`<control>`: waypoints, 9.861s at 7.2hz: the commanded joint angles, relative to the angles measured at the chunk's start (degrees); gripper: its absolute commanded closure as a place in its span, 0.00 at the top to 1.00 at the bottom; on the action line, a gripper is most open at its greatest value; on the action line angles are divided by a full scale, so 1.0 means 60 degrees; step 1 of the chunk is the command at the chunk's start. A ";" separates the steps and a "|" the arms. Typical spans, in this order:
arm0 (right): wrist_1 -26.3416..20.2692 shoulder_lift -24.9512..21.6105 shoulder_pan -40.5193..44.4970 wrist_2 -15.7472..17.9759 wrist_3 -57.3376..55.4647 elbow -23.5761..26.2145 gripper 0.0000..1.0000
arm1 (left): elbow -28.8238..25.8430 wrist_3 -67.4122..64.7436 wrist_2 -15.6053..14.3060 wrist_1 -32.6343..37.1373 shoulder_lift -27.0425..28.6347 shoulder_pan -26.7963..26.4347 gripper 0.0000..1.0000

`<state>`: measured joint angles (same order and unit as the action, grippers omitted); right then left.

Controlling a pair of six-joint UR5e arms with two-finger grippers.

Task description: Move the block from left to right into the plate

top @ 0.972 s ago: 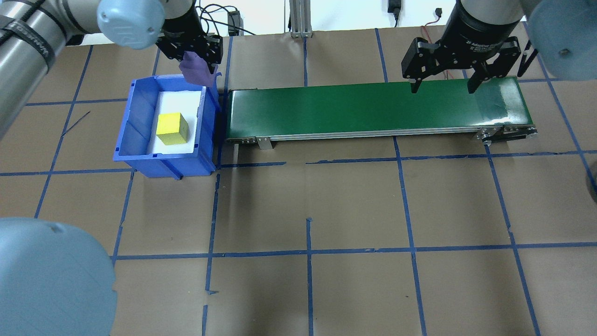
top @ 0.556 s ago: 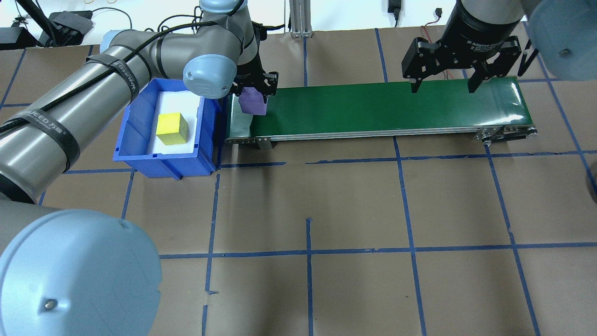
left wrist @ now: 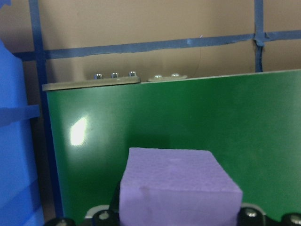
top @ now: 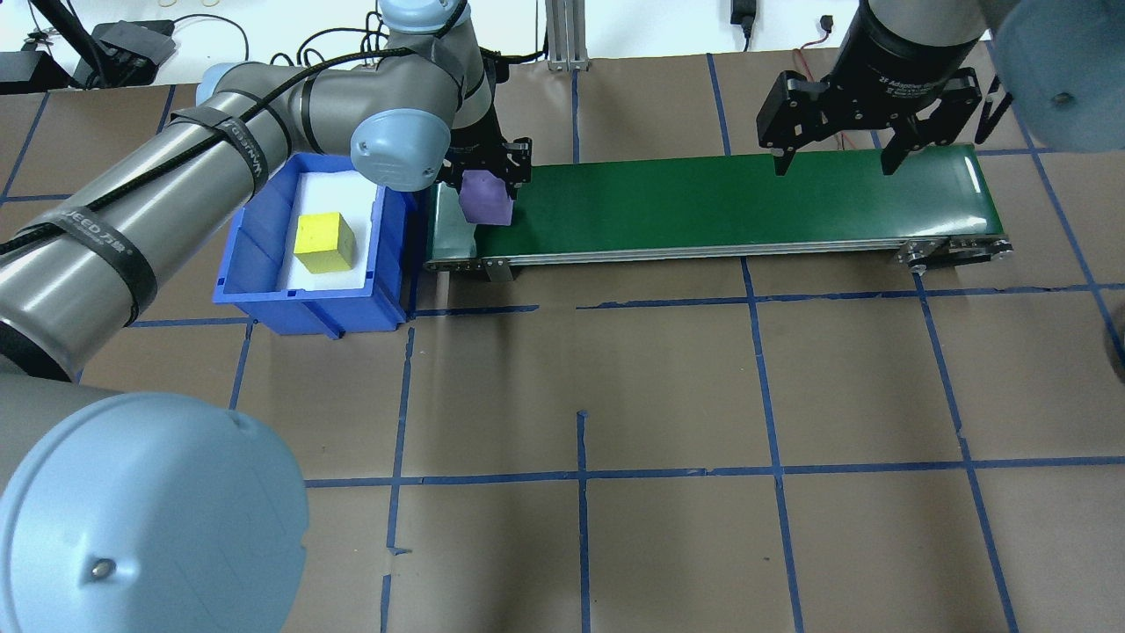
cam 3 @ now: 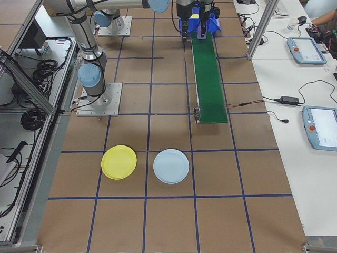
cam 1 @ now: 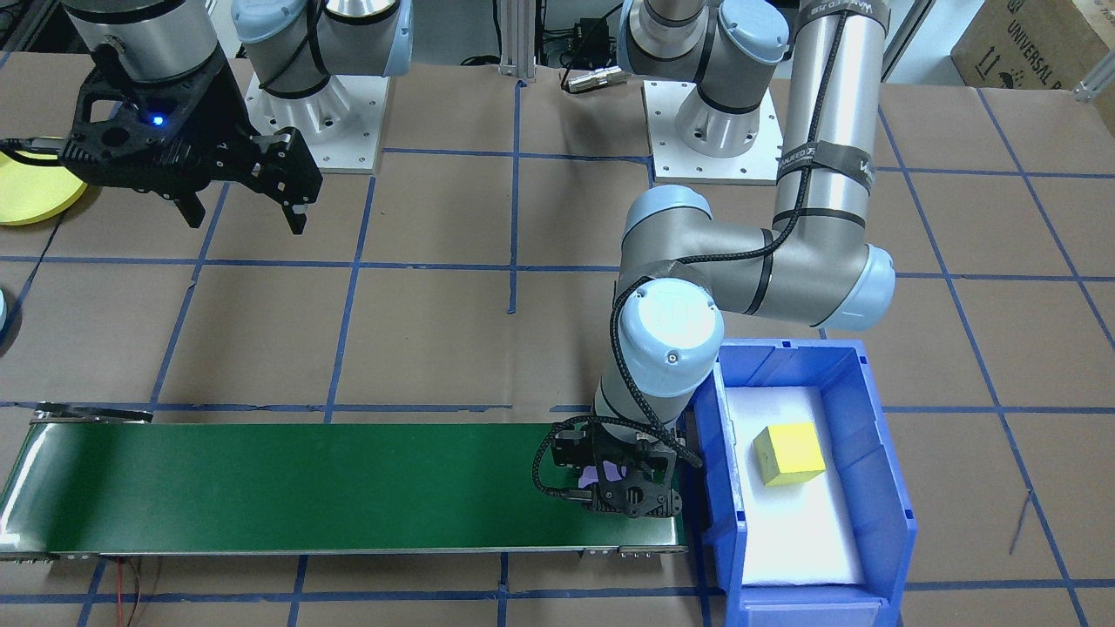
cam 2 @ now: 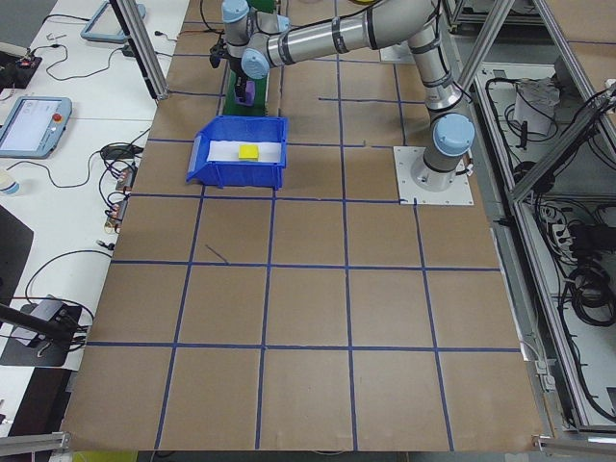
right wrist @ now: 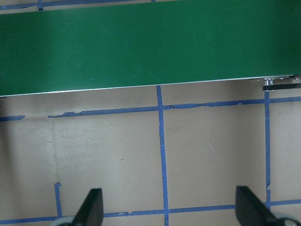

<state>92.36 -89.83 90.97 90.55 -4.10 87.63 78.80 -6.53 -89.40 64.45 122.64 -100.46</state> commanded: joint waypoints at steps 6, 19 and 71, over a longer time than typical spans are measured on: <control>0.0104 0.0015 0.0000 0.0011 0.0054 -0.0015 1.00 | 0.0458 0.1232 0.0208 0.2577 -0.1750 0.2855 1.00; -0.0025 0.0059 -0.0117 0.0475 -0.0062 -0.0320 1.00 | 0.0255 0.1719 -0.1726 0.2164 0.0390 0.2871 0.85; 0.2901 0.2988 -0.5049 -0.1931 0.4099 -0.0279 1.00 | 0.2190 0.1440 0.0135 0.4463 -0.5893 0.1229 1.00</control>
<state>109.45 -72.35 53.18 84.07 30.37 86.28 92.12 1.86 -89.46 90.58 87.40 -93.28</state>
